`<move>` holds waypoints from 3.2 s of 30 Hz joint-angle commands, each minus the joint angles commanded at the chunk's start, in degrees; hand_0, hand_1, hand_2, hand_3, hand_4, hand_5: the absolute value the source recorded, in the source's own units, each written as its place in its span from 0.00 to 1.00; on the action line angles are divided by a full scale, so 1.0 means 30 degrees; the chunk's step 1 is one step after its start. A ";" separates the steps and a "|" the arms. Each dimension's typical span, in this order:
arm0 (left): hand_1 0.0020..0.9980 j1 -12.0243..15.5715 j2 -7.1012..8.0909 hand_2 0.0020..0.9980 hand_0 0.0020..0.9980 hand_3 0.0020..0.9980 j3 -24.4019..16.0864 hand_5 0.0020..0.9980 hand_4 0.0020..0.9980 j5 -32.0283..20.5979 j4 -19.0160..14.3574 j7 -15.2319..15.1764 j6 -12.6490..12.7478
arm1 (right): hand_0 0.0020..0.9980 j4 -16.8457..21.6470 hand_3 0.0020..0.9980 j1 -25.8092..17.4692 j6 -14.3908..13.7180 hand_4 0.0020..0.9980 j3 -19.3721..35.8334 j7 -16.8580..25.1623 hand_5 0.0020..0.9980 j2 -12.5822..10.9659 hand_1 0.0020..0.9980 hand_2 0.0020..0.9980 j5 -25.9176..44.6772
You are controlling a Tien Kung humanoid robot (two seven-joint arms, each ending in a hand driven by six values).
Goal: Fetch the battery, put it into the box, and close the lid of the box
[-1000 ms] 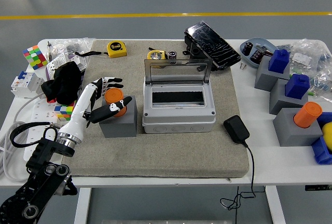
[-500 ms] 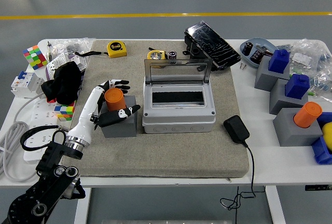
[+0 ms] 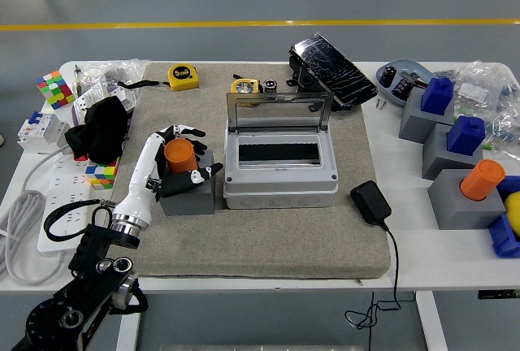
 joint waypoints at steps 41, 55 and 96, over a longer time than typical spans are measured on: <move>0.11 -0.4425 0.0989 0.16 0.11 0.25 0.4895 0.00 0.97 0.5910 -0.3182 0.6968 -0.0447 | 0.64 0.0000 0.61 0.0091 0.0033 0.99 -0.0320 -0.0023 0.60 -0.0030 0.67 0.67 0.0078; 0.12 -0.8073 -0.0287 0.17 0.12 0.26 0.7764 0.00 0.98 0.7779 -0.0820 0.8852 -0.0777 | 0.64 0.0000 0.61 0.0024 0.0038 0.99 -0.0293 -0.0081 0.60 -0.0035 0.67 0.68 0.0060; 0.58 -0.8240 -0.0652 0.57 0.41 0.74 0.7675 0.09 1.00 0.8721 -0.0878 0.8112 -0.0743 | 0.64 0.0000 0.61 0.0115 0.0022 0.99 -0.0303 -0.0059 0.60 -0.0026 0.67 0.68 0.0130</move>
